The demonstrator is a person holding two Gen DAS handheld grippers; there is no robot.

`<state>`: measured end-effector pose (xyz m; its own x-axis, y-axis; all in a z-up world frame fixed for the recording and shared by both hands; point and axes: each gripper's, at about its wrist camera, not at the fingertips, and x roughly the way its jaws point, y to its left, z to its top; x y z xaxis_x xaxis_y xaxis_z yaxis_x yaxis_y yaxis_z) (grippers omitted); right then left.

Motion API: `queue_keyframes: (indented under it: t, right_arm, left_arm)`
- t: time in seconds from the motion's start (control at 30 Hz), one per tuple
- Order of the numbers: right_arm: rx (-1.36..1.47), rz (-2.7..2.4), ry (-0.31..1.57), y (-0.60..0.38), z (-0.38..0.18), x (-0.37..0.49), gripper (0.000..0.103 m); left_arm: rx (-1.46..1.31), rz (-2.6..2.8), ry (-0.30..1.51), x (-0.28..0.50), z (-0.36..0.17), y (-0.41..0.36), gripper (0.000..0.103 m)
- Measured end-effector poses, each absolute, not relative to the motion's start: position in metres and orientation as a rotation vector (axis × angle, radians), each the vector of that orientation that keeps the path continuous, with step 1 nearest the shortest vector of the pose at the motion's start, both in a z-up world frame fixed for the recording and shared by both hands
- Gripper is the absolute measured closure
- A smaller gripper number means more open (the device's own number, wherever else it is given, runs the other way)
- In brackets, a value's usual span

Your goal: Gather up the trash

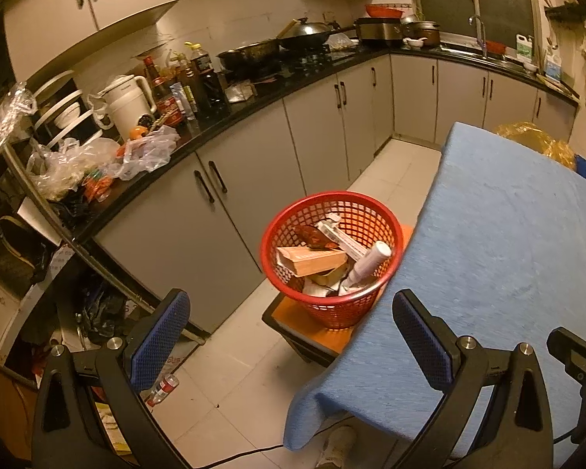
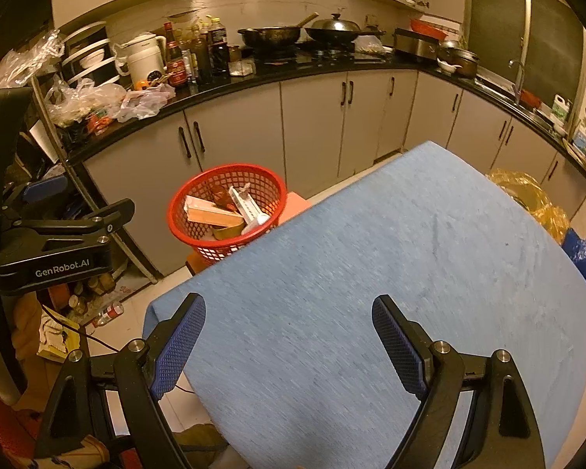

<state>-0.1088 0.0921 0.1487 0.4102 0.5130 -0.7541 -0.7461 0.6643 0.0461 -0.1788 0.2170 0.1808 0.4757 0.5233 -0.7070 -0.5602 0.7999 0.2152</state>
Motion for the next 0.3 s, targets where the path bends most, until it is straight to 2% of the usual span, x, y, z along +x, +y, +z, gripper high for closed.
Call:
queue_keyframes:
  t: [0.3]
  right_arm:
    - [-0.229,0.658,0.906,0.040,0.125,-0.098,0.013]
  left_arm:
    - [-0.100,0.505,0.879,-0.153,0.157,0.195,0.000]
